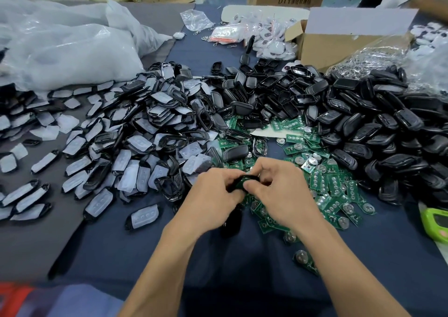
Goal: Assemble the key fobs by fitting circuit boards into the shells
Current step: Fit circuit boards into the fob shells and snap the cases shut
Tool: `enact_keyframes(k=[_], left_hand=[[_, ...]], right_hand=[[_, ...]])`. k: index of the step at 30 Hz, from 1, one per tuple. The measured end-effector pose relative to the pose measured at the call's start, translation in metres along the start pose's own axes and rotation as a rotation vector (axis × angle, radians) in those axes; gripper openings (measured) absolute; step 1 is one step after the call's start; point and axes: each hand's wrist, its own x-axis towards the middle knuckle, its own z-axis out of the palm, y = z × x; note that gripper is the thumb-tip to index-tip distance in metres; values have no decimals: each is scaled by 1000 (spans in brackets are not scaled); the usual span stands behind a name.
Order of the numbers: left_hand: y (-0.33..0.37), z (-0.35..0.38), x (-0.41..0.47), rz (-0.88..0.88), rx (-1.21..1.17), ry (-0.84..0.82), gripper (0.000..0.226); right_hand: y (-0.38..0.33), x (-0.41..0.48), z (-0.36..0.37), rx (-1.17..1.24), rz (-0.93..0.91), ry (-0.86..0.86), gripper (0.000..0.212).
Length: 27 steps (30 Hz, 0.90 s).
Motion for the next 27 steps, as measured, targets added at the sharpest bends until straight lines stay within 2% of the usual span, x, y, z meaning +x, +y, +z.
enact_keyframes(k=[3, 6, 8, 12, 15, 20, 23, 25, 27], left_hand=[[0, -6, 2, -5, -174, 91, 56], [-6, -15, 1, -91, -408, 287, 52], [-16, -31, -1, -168, -567, 408, 44], [-41, -81, -12, -250, -743, 655, 31], [-57, -111, -27, -254, -765, 802, 27], [-70, -127, -45, -249, -785, 874, 24], [-72, -125, -48, -222, -805, 892, 26], [-73, -125, -47, -225, -804, 879, 24], [-73, -125, -46, -232, -788, 864, 22]], right_hand=[[-11, 7, 2, 81, -30, 8, 12], [-29, 18, 9, 117, -43, 91, 10], [-40, 26, 18, 79, -51, 80, 8], [-59, 39, 54, -14, -103, -99, 14], [-71, 48, 85, -90, -128, -239, 21], [-82, 69, 124, -271, -106, -300, 33], [-84, 69, 146, -509, -204, -246, 47], [-83, 63, 157, -562, -258, -167, 42], [-83, 60, 160, -472, -255, -84, 32]])
